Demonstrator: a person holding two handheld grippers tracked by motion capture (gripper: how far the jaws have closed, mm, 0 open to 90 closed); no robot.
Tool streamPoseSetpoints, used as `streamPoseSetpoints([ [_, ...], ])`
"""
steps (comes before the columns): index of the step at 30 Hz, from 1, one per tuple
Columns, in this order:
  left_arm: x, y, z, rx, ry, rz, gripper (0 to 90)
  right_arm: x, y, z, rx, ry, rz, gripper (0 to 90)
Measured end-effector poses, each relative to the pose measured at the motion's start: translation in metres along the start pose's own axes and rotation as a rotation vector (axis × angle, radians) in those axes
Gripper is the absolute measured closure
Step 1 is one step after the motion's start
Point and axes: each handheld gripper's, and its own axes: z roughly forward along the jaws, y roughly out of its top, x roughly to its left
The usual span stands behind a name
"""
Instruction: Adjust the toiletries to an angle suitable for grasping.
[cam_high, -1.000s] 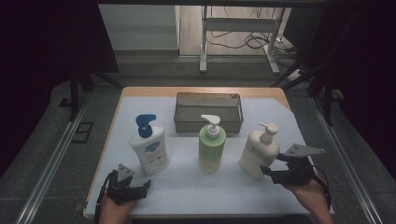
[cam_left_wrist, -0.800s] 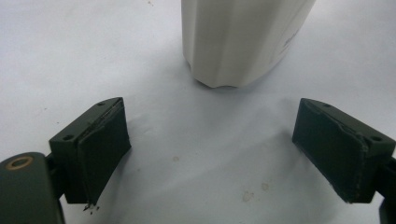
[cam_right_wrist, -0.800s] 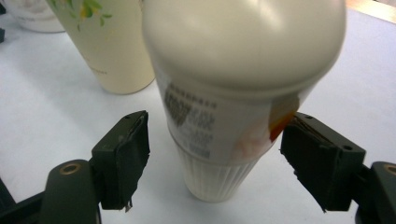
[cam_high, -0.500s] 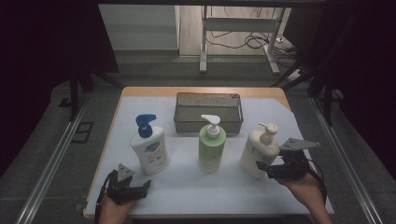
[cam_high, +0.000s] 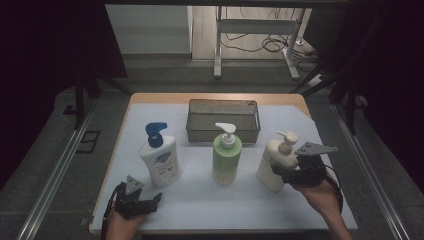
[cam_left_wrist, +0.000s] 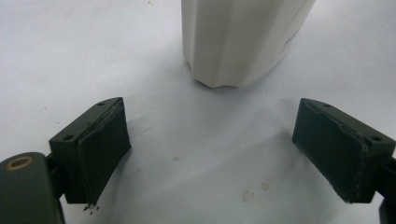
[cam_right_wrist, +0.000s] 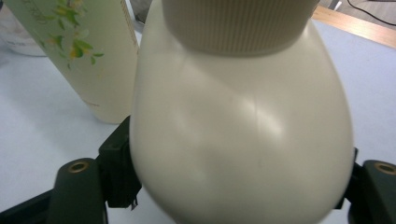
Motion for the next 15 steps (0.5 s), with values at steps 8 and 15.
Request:
streamPoseSetpoints([
  [8, 0.0, 0.0, 0.0, 0.0, 0.0, 0.0, 10.3, -0.0012, 0.0025, 0.0021, 0.002, 0.0, -0.014, 34.2],
  [15, 0.0001, 0.0, -0.0001, 0.002, 0.0, 0.003, 10.3, -0.0025, 0.0049, 0.0013, 0.022, 0.009, -0.022, 35.2],
])
